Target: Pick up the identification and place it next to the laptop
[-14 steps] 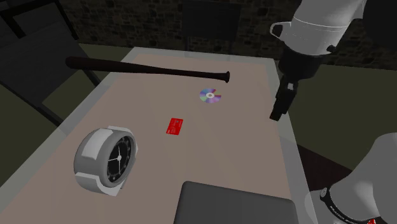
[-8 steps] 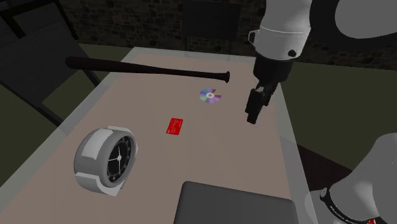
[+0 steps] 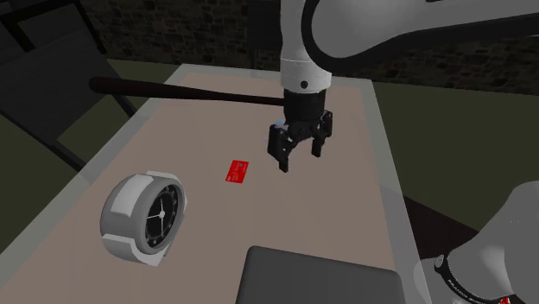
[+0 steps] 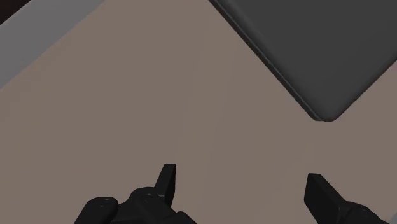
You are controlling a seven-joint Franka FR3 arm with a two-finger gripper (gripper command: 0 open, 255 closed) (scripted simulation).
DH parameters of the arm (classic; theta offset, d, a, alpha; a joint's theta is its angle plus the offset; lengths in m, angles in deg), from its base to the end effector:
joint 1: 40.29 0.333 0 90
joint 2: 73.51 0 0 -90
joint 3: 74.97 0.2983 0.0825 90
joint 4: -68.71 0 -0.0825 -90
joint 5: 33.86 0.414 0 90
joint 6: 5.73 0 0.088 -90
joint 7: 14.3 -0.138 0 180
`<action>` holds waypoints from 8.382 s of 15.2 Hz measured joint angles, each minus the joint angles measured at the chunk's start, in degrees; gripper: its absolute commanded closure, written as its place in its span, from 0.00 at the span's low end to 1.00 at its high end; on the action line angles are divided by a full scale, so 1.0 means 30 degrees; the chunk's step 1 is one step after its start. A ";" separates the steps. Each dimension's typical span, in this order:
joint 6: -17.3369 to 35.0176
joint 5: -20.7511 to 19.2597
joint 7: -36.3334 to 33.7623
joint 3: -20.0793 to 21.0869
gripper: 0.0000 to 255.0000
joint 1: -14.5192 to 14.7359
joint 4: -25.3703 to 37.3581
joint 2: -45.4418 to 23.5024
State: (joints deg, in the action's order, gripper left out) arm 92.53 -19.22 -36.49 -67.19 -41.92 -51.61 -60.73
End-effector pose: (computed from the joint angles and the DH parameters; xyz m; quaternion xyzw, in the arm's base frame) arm 0.4938 0.0865 0.4475 -0.9761 0.1693 0.1049 0.0864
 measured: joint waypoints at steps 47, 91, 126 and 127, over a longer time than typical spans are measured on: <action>0.1833 0.4527 -1.1115 -0.0604 1.00 -0.0362 1.0484 -1.4603; 0.6416 0.8403 -1.7262 0.3759 1.00 0.4421 -0.1539 -0.2886; 1.7487 0.2370 -3.5268 1.2304 1.00 1.3531 0.1309 -0.8025; 1.7738 0.2063 -3.5497 1.2216 1.00 1.3743 0.1362 -0.8328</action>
State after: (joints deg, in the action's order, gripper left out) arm 145.75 -13.03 -142.98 -30.54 -0.69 -47.52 -85.71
